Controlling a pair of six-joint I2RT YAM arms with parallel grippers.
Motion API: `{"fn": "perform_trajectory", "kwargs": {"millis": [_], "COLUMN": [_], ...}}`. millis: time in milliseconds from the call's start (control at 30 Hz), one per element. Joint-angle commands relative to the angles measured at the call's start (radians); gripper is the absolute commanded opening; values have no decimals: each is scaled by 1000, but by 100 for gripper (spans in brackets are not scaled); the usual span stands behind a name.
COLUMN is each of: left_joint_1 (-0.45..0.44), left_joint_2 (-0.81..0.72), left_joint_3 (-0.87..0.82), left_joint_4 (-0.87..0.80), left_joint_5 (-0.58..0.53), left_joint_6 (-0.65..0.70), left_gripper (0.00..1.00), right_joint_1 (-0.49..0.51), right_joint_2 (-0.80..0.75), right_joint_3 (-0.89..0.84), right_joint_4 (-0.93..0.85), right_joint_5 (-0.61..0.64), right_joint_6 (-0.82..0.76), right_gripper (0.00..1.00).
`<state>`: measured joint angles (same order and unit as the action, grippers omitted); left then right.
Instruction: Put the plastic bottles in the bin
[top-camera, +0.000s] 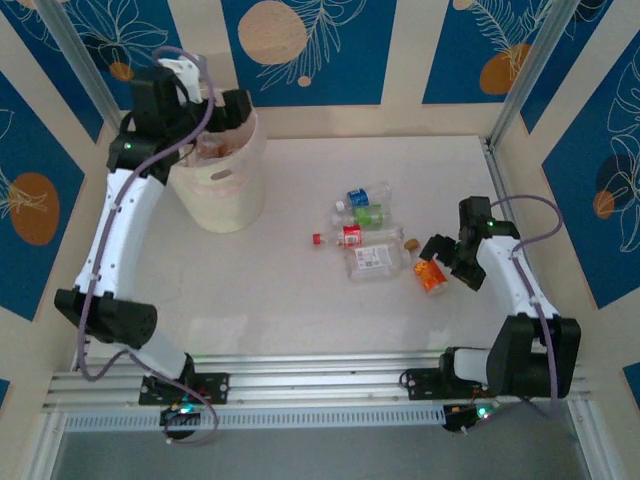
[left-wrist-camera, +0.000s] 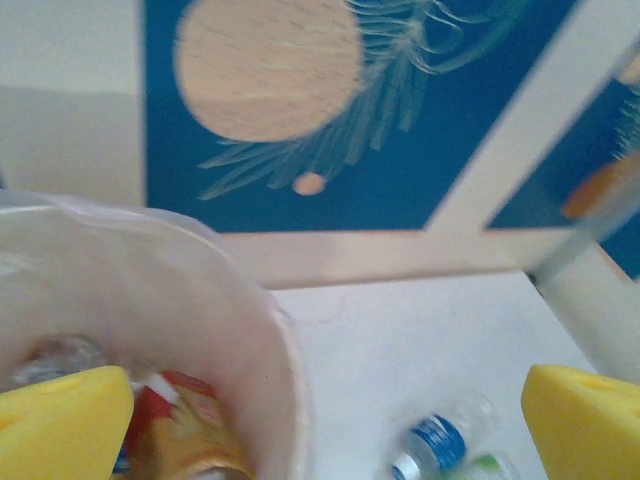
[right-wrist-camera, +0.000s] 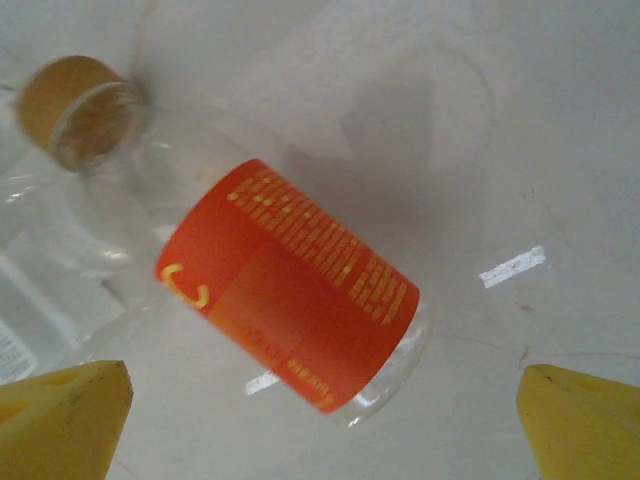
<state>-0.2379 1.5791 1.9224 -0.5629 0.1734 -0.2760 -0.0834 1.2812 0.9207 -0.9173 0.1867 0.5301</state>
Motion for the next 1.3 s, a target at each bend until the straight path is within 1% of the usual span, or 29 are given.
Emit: {"fn": "perform_trajectory", "kwargs": {"millis": [0,200,333,467,733,933,1067,1267], "left_joint_1": [-66,-134,-154,-171,-191,-198,-200,-201], "left_joint_2": [-78,-151,-181,-197,-180,-174,-178,-182], "left_joint_3": [-89,-196,-234,-271,-275,-262,-263,-258], "left_joint_4": [33,59,52,61,70,70,67,67], "left_joint_5": [37,24,-9,-9,-5,-2,-8,-20], "left_joint_6": [42,36,29,12,-3,-2,-1,-1], "left_gripper": [100,100,100,100,100,99,99,99], "right_joint_1": [-18,-29,-26,-12,10,10,10,34], "right_joint_2": [41,128,182,219,204,233,257,276], "right_joint_3": [-20,-1,16,21,-7,-15,-14,-28], "right_joint_4": [46,119,143,141,133,148,173,189], "right_joint_5": [-56,-111,-139,-148,-155,-97,-94,-86], "right_joint_6": [-22,-60,-68,-61,-26,-5,16,35], "right_gripper": [99,99,99,99,91,87,82,80]}}
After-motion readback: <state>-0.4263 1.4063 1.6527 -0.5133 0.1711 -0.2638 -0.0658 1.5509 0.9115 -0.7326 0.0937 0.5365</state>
